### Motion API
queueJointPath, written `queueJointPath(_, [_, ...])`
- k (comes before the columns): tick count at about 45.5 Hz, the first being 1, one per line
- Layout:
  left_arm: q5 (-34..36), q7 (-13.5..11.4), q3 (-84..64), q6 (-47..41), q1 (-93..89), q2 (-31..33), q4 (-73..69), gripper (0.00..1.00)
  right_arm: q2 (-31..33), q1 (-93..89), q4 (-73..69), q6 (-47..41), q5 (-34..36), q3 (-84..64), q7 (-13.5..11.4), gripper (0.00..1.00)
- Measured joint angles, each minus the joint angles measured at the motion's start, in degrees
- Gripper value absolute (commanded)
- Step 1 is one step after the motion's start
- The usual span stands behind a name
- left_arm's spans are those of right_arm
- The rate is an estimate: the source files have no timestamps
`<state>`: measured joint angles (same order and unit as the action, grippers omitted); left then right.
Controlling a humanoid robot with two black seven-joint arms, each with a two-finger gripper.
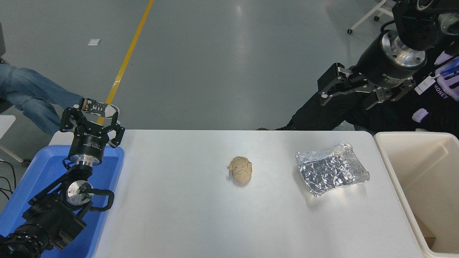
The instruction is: Pick up foil plate and place in dustbin
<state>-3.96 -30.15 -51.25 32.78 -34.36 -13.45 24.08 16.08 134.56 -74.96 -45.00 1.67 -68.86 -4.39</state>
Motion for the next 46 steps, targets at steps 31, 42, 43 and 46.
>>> queueJointPath(31, [-0.07,0.0,-0.06,0.0,0.0,0.0,0.0,0.99,0.17,0.16,-0.01,0.0,0.0,0.8,0.0,1.0])
queueJointPath(42, [-0.07,0.0,-0.05,0.0,0.0,0.0,0.0,0.99,0.19,-0.11,-0.01,0.0,0.0,0.82,0.0,1.0])
queueJointPath(43, [-0.07,0.0,-0.05,0.0,0.0,0.0,0.0,0.99,0.2,-0.15,-0.01,0.0,0.0,0.83,0.0,1.0])
queueJointPath(46, [-0.07,0.0,-0.05,0.0,0.0,0.0,0.0,0.99,0.32,-0.21,-0.01,0.0,0.0,0.83,0.0,1.0])
